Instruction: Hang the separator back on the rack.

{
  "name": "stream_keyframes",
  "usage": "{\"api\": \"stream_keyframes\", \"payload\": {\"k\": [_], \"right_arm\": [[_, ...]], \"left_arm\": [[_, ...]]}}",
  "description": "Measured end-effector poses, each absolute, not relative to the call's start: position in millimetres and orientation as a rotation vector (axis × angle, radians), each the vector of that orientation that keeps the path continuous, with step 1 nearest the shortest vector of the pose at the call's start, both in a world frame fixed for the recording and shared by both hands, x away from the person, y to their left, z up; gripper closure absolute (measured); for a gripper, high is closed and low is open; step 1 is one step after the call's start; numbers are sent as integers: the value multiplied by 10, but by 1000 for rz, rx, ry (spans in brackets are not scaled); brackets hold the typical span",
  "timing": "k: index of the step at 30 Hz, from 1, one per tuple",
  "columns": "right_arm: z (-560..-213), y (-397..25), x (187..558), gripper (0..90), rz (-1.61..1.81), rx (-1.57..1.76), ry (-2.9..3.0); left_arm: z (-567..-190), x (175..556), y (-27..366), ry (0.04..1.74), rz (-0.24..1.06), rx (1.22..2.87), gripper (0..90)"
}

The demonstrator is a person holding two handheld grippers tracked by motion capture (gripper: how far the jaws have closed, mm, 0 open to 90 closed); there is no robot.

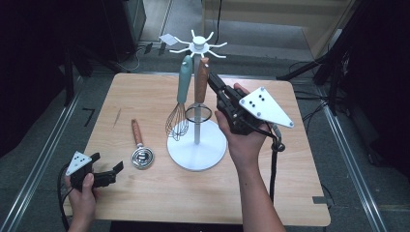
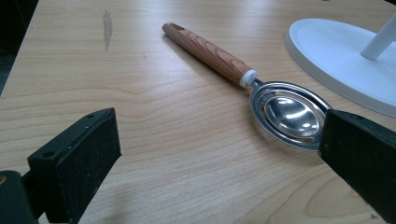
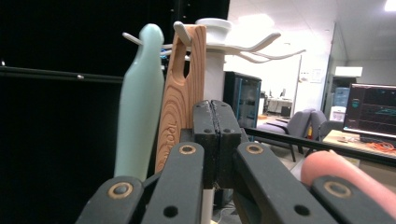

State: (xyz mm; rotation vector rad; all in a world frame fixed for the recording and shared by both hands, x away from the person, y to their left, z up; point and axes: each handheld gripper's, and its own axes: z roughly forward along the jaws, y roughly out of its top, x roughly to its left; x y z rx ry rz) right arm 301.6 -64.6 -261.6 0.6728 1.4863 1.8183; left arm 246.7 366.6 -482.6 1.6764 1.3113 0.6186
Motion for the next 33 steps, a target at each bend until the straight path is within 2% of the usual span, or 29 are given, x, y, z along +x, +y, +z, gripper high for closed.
{"api": "stream_keyframes", "payload": {"k": [33], "right_arm": [[-2624,-425,2948,900,1815,655,1535]], "left_arm": [[-4827,2469,3666,1312,617,1673,0]]}}
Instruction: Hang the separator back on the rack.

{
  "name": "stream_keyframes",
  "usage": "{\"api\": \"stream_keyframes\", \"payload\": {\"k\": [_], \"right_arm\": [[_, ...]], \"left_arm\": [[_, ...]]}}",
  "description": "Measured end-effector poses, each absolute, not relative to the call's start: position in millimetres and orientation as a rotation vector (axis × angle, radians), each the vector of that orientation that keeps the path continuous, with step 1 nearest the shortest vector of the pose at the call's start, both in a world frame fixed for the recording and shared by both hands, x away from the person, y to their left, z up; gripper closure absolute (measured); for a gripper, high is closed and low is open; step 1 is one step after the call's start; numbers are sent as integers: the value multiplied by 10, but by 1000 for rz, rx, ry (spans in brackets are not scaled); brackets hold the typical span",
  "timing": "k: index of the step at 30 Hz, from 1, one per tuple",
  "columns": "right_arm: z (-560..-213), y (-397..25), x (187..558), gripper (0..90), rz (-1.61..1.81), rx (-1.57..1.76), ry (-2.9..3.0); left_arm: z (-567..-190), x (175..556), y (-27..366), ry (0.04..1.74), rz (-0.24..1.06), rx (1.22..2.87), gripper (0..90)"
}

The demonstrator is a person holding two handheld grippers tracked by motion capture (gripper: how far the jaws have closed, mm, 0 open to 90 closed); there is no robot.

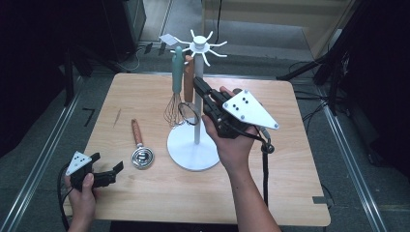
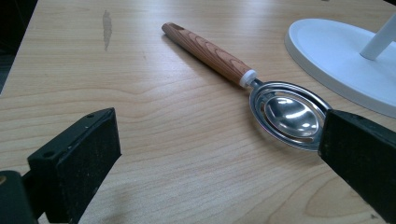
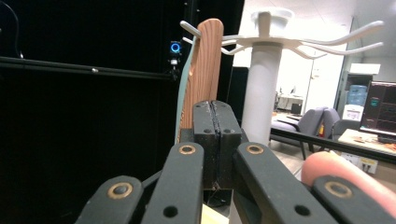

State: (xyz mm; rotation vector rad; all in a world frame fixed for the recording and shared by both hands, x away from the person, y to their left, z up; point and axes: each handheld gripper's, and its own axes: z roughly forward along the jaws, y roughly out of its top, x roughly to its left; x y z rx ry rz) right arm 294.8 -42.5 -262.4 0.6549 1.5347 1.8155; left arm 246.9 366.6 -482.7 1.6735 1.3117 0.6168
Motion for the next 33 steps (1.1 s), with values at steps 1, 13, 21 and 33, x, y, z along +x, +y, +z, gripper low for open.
{"api": "stream_keyframes", "payload": {"k": [1,13,21,33], "right_arm": [[-2628,-435,2948,900,1813,657,1533],[-2842,-683,2991,889,1729,768,1541],[-3073,-837,3007,850,1672,836,1563],[-3569,-1116,2948,734,1583,923,1649]], "left_arm": [[-4827,2469,3665,1315,617,1672,0],[-4826,2470,3666,1320,617,1673,0],[-4826,2472,3668,1330,615,1672,0],[-4831,2485,3693,1380,602,1640,0]]}}
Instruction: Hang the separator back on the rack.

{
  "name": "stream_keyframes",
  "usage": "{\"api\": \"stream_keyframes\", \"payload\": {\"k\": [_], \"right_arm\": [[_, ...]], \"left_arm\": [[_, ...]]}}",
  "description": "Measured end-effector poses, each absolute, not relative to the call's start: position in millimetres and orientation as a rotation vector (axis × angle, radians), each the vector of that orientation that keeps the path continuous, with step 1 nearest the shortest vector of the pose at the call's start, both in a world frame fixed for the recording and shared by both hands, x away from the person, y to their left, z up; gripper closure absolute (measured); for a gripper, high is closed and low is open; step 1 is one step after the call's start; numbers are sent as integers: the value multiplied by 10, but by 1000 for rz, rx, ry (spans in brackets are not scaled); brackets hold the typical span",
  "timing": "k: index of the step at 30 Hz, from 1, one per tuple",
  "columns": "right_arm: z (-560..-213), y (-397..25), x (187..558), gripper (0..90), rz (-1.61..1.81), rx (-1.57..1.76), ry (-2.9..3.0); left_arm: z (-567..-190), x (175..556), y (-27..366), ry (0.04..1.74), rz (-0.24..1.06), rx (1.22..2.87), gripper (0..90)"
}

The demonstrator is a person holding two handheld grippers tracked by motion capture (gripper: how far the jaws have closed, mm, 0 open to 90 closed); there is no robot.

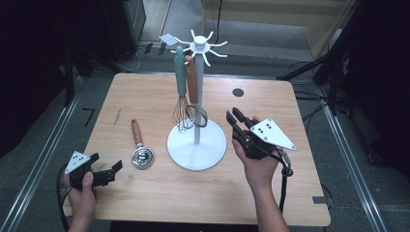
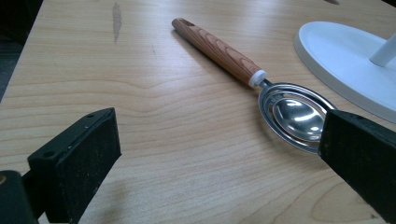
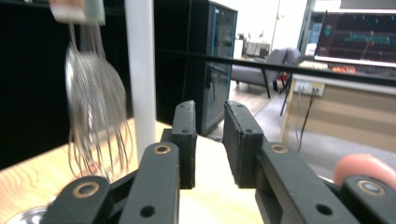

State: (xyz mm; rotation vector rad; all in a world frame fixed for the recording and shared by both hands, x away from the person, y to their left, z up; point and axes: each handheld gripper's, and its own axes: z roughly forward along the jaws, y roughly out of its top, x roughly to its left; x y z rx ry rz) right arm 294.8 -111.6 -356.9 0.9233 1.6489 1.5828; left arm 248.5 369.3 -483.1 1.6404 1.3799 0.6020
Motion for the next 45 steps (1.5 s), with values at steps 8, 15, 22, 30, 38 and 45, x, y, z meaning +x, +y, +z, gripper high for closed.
{"api": "stream_keyframes", "payload": {"k": [8,15,22,30,38,45], "right_arm": [[-3825,-1258,2882,663,1550,982,1696],[-4042,-1442,2798,621,1508,1052,1727],[-4308,-1566,2669,607,1469,1114,1781],[-4516,-1660,2520,579,1437,1170,1829],[-4662,-1798,2341,571,1423,1260,1836],[-4702,-1894,2304,572,1388,1312,1806]], "left_arm": [[-4833,2504,3684,1394,579,1673,0],[-4828,2561,3650,1453,595,1734,110],[-4802,2601,3660,1431,567,1751,243],[-4793,2668,3510,1396,533,1774,349],[-4802,2779,3401,1383,417,1750,470],[-4828,2890,3256,1386,437,1810,570]]}}
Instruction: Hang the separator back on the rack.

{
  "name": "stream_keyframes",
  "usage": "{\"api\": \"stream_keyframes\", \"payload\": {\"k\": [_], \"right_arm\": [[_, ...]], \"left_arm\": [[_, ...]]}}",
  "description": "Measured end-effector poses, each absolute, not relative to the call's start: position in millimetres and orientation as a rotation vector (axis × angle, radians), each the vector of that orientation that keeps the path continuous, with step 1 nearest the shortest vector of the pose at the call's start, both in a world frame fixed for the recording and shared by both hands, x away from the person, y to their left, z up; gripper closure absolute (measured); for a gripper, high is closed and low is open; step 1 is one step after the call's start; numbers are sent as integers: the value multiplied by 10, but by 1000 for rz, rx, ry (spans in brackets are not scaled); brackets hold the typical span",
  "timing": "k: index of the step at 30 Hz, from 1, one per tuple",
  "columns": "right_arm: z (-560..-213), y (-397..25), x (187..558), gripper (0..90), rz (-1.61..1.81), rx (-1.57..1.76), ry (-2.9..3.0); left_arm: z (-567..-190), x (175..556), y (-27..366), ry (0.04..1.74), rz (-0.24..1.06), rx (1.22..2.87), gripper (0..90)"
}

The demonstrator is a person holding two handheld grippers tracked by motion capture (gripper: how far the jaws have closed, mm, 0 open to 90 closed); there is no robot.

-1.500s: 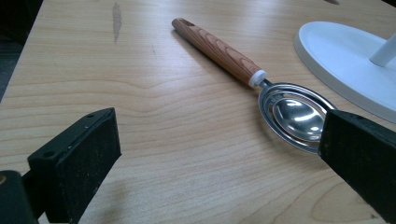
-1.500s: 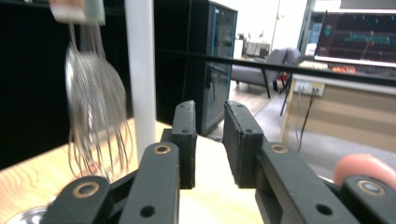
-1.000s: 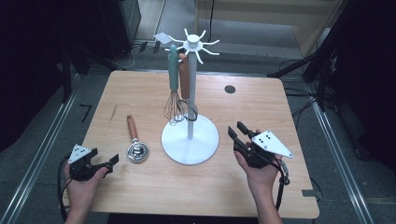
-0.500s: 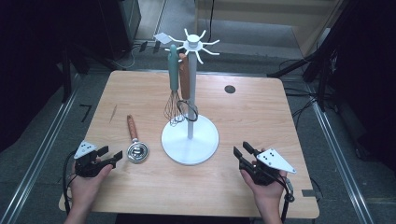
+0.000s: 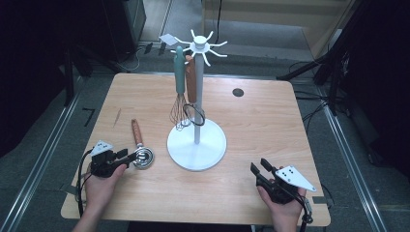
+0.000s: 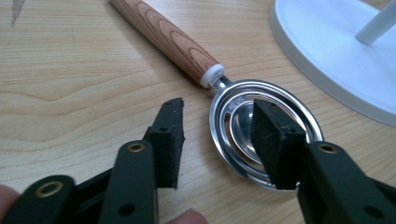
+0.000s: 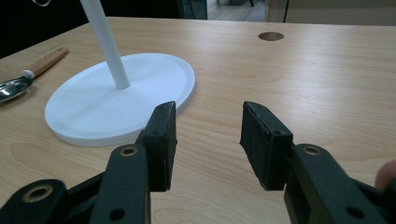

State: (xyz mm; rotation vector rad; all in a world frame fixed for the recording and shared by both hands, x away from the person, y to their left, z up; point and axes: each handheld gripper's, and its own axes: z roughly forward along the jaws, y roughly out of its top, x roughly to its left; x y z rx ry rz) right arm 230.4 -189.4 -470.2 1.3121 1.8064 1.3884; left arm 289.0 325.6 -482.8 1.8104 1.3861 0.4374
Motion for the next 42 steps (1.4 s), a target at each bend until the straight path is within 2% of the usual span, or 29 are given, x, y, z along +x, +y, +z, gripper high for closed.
{"api": "stream_keyframes", "payload": {"k": [8,20,26,30,32,35,42], "right_arm": [[-4760,-1925,2304,576,1390,1339,1813],[-4777,-1878,2322,581,1402,1331,1835],[-4774,-1838,2332,581,1403,1325,1848],[-4772,-1830,2332,580,1394,1313,1847],[-4776,-1831,2332,580,1392,1312,1849],[-4785,-1841,2337,582,1392,1330,1844],[-4798,-1801,2352,582,1393,1313,1861]], "left_arm": [[-4862,2920,3193,1396,405,1864,718],[-4862,2655,3165,1362,384,1891,716],[-4854,2522,3110,1341,316,1903,690],[-4835,2497,3064,1311,283,1899,587],[-4831,2514,3068,1317,299,1882,509],[-4837,2554,3110,1324,325,1853,489],[-4871,2589,3082,1305,298,1909,697]]}}
